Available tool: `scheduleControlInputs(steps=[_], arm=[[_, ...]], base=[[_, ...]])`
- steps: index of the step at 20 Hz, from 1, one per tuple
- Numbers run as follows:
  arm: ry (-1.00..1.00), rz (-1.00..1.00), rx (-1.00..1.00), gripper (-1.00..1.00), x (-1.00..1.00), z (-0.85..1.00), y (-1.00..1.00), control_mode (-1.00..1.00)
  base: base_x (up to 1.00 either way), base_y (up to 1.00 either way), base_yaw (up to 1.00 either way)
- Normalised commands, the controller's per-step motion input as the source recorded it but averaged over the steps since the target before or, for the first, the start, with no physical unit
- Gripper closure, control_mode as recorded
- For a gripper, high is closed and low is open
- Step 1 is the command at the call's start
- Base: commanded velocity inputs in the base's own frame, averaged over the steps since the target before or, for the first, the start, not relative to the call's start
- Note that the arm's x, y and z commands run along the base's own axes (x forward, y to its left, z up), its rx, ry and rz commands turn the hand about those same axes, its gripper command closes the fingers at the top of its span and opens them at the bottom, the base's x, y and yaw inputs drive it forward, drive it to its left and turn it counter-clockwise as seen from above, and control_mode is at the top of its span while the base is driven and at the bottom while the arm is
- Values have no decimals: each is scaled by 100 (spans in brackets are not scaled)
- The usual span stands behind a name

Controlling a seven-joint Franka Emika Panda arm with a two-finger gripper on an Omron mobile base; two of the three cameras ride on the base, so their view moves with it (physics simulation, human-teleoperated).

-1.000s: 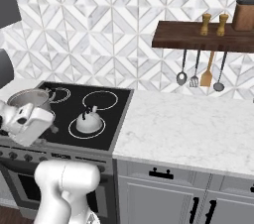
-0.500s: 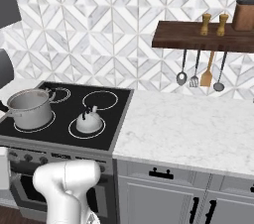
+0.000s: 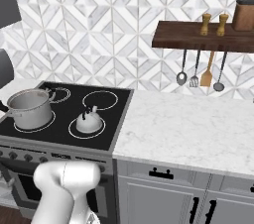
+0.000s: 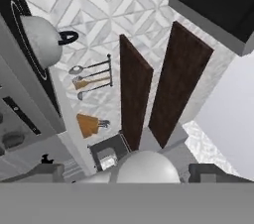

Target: Pick the kettle from the counter and place it on a stove burner. Then turn the burner on.

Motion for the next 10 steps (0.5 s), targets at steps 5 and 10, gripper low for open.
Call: scheduleControlInputs(steps=[5, 10], arm=[[-50, -8, 29, -100, 0, -15, 38, -100], [-13, 1, 52, -100, 23, 0, 0, -100]], base=[[0, 0, 0], [0, 0, 0]])
